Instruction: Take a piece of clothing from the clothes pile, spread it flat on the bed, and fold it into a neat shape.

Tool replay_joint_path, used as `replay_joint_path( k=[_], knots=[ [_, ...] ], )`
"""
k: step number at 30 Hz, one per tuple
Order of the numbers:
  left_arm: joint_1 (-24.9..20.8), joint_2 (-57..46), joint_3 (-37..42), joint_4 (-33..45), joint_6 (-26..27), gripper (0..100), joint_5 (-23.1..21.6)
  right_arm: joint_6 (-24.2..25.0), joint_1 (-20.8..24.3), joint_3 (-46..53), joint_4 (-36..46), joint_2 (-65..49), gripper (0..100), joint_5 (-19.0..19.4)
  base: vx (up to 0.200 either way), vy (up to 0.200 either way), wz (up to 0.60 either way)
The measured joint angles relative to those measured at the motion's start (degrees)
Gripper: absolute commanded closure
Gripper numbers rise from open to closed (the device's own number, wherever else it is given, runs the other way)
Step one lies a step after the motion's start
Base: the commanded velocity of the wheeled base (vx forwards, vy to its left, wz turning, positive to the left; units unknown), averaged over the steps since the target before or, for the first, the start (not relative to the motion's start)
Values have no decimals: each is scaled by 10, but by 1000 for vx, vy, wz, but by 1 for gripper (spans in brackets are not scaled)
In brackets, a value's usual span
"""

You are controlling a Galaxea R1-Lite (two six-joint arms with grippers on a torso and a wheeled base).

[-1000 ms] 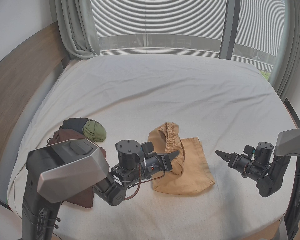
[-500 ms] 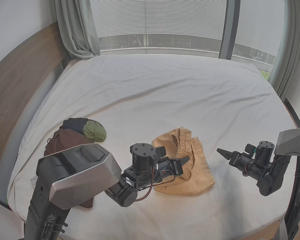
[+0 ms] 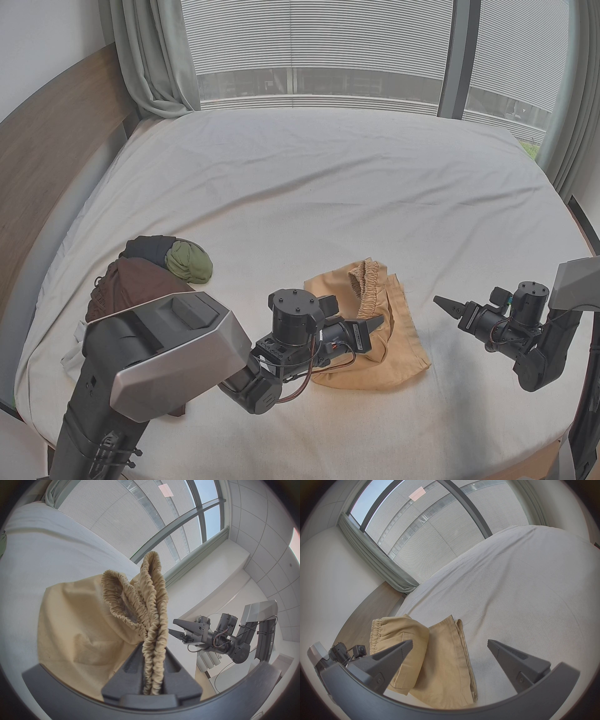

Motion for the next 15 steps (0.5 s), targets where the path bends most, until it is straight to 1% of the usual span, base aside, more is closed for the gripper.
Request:
replay_joint_path(
  k=[8, 15],
  knots=[
    [0, 2, -4, -4, 0, 0, 0, 0, 0, 1, 0, 0, 0, 0, 0, 0, 0],
    [3, 0, 9, -15, 1, 0, 4, 0, 3, 2, 0, 2, 0, 0, 0, 0, 0]
  ],
)
